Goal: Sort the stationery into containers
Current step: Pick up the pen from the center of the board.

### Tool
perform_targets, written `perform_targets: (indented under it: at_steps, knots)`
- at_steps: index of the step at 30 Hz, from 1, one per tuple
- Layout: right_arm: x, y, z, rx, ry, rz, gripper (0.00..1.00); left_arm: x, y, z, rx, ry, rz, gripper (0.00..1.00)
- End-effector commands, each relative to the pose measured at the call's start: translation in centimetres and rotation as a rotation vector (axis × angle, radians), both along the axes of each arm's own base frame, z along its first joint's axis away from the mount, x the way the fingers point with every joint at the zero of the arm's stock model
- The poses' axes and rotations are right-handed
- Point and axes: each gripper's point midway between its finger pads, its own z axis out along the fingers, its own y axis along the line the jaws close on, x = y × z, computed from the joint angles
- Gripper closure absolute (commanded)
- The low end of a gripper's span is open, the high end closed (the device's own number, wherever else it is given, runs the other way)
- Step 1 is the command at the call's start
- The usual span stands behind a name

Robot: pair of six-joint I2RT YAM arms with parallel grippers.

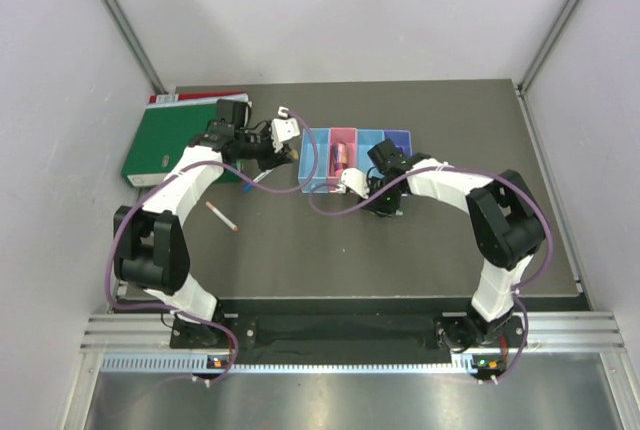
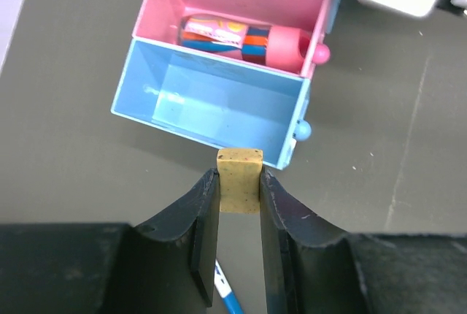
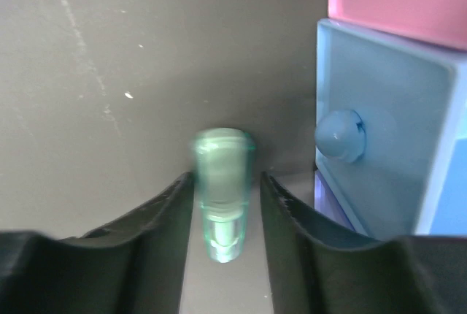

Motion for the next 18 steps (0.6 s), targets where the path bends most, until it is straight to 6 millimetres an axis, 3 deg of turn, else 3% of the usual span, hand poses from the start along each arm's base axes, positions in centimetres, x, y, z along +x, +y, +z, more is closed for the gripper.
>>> perform_targets:
  at_steps: [1, 4, 9, 15, 18]
  knots:
    - [0.3, 2.1, 0.6, 0.048, -0.017, 0.033, 0.74, 1.6, -0.7, 3.4, -0.101, -0.089, 0.042, 0.96]
    - [-0.2, 2.2, 0.6, 0.047, -0.010, 0.027, 0.88, 2.5, -0.9, 3.5, -0.135, -0.070, 0.089, 0.96]
    - [-0.9, 2.0, 0.7, 0.042, -0.008, 0.016, 0.99, 4.1, -1.4, 4.0, -0.211, -0.049, 0.153, 0.96]
    - [-1.2, 1.6, 2.6, 0.059, -0.041, -0.029, 1.00, 5.5, -1.9, 3.1, -0.269, 0.015, 0.218, 0.96]
    - [-0.9, 1.6, 4.9, 0.088, -0.085, -0.062, 1.00, 5.9, -2.3, 2.4, -0.304, 0.087, 0.257, 0.97]
